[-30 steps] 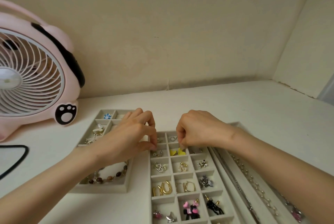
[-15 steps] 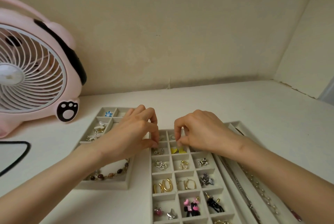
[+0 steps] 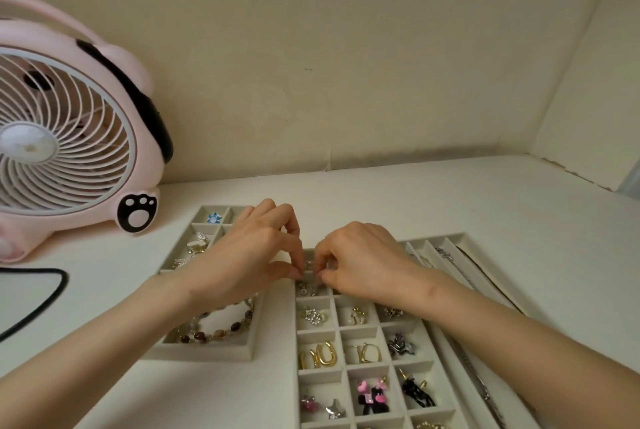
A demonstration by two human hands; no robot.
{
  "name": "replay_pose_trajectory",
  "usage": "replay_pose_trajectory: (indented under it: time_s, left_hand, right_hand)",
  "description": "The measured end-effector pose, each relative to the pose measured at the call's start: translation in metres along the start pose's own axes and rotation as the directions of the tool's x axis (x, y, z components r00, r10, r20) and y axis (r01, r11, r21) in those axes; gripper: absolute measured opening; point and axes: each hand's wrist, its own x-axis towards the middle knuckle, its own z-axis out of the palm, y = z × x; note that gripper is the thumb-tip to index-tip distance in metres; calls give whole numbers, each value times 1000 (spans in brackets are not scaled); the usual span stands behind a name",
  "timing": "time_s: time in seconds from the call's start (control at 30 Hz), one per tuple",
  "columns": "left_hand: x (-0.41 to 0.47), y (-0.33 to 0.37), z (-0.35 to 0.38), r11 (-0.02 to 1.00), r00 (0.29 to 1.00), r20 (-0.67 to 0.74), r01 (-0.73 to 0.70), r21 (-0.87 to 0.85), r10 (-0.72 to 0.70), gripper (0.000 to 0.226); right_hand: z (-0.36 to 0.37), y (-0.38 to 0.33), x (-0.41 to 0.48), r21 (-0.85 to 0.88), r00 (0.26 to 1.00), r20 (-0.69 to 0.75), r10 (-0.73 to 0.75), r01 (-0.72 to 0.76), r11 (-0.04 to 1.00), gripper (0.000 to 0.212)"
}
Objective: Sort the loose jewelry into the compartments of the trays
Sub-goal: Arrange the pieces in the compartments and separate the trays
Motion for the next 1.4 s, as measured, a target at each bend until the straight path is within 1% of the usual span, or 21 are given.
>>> replay_pose_trajectory:
  time_s: [0.07, 0.17, 0.23, 0.3, 0.4, 0.53, 0.67, 0.73, 0.8, 0.87, 0.9, 0.93, 0.97, 1.0, 1.07, 1.13, 1.17, 1.23, 1.3, 1.37, 1.4]
  left_hand:
    - [0, 3, 2, 1000, 1000, 14, -8, 1, 8, 9]
    - [3, 8, 2, 1000, 999, 39, 9, 20, -10, 11]
    - [7, 12, 1, 998, 995, 94, 10, 67, -16, 14]
    - [13, 19, 0, 990, 983, 179, 10, 143, -36, 19]
    - [20, 27, -1, 968, 964, 258, -1, 253, -66, 21]
    - [27, 34, 3, 927, 956, 286, -46, 371, -67, 17]
    - [27, 37, 5, 916, 955, 293, -84, 393, -38, 17]
    - [25, 35, 5, 929, 956, 292, -90, 359, -20, 17]
    - [25, 31, 4, 962, 963, 268, -58, 268, -16, 15]
    - [26, 30, 1, 996, 979, 195, 45, 75, -59, 15]
    - [26, 30, -1, 992, 981, 168, 114, -58, -103, 21]
    - [25, 32, -2, 961, 977, 154, 178, -211, -148, 27]
    - [24, 34, -3, 918, 975, 135, 212, -335, -176, 30]
    - [23, 35, -3, 893, 977, 101, 212, -398, -187, 31]
    - [20, 36, -1, 897, 980, 22, 188, -401, -196, 29]
    - [18, 33, -1, 911, 977, -23, 187, -368, -210, 25]
    - [17, 31, -3, 917, 975, -31, 197, -348, -221, 23]
    - [15, 27, -8, 928, 970, -36, 217, -304, -239, 18]
    - [12, 21, -13, 927, 963, -42, 245, -282, -267, 13]
    - [8, 14, -15, 914, 949, -64, 278, -295, -309, 12]
    - [6, 11, -15, 906, 943, -75, 287, -312, -325, 14]
  right_hand:
    - [-8, 4, 0, 63, 999, -2, 41, -41, 997, 12]
    - [-16, 12, -1, 201, 995, 10, 95, -95, 975, 7]
    - [-18, 18, -3, 314, 992, 21, 126, -126, 941, 8]
    - [-19, 25, -5, 401, 988, 21, 151, -147, 904, 10]
    - [-21, 32, -9, 462, 984, 34, 172, -168, 871, 10]
    - [-22, 40, -14, 534, 981, 76, 181, -193, 823, 10]
    - [-22, 45, -17, 560, 977, 86, 195, -209, 801, 7]
    - [-23, 46, -19, 578, 976, 109, 187, -215, 787, 5]
    - [-25, 44, -20, 600, 975, 137, 177, -224, 768, 5]
    - [-24, 43, -19, 632, 972, 150, 180, -234, 738, 7]
    - [-24, 42, -18, 645, 971, 153, 186, -241, 726, 8]
    - [-23, 41, -17, 653, 969, 156, 192, -247, 716, 8]
    - [-23, 39, -16, 658, 968, 158, 195, -250, 710, 6]
    - [-22, 36, -15, 663, 968, 157, 196, -250, 705, 5]
    - [-21, 32, -13, 674, 968, 148, 203, -249, 695, 6]
    - [-19, 29, -10, 679, 966, 125, 225, -248, 691, 7]
    - [-18, 28, -9, 669, 966, 96, 238, -240, 703, 7]
    - [-13, 26, -6, 607, 971, 26, 240, -206, 767, 5]
    - [-7, 20, -5, 506, 989, -5, 149, -126, 853, 5]
    - [0, 11, -5, 323, 999, -18, 28, -20, 946, 8]
    - [2, 6, -4, 228, 999, -30, -22, 28, 973, 11]
